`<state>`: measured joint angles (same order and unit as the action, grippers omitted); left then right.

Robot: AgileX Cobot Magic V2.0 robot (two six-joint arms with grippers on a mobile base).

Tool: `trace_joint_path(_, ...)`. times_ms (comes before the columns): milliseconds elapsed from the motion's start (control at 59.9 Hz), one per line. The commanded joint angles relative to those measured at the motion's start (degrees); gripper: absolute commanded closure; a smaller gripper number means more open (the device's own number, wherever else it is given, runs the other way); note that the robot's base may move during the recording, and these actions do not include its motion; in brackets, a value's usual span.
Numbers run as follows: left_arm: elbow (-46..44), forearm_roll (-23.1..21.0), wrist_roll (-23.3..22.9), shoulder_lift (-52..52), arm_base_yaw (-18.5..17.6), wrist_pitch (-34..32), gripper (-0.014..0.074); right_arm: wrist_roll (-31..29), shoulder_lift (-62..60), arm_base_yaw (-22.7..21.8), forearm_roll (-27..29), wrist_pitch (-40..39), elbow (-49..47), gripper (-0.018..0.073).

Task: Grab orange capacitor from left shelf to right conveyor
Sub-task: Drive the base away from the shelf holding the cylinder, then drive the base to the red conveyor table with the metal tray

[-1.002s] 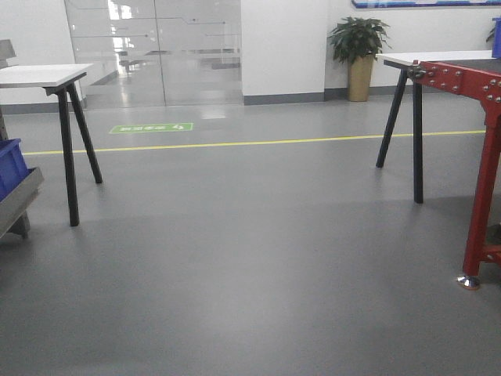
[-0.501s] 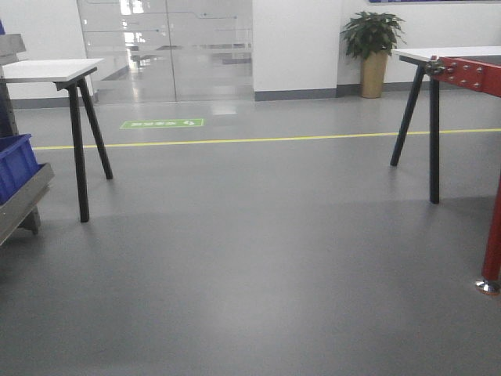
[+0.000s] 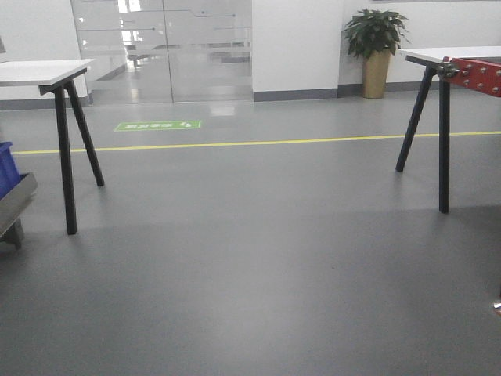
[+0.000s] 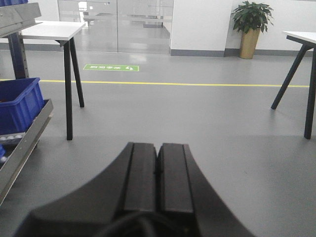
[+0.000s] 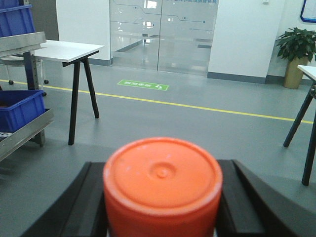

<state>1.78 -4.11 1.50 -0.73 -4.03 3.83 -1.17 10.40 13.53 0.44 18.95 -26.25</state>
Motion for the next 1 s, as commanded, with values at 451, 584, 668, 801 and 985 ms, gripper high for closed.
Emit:
trace_joint_path(451, -0.2, -0.1, -0.1, -0.4, -0.3, -5.1, 0.0723, 0.0, 1.2, -0.2, -0.4, -5.2, -1.6, 0.0510)
trace_joint_path(584, -0.2, -0.1, -0.1, -0.4, -0.3, -5.1, 0.0723, 0.0, 1.2, -0.2, -0.4, -5.1, -1.6, 0.0510)
trace_joint_path(668, -0.2, -0.1, -0.1, -0.4, -0.3, -5.1, 0.0723, 0.0, 1.2, -0.2, -0.4, -5.1, -1.6, 0.0510)
trace_joint_path(801, -0.2, -0.1, -0.1, -0.4, -0.3, -5.1, 0.0723, 0.0, 1.2, -0.2, -0.4, -5.1, -1.6, 0.0510)
trace_joint_path(985, -0.2, -0.1, -0.1, -0.7, -0.3, -5.1, 0.0723, 0.0, 1.2, -0.2, -0.4, -5.1, -1.6, 0.0510)
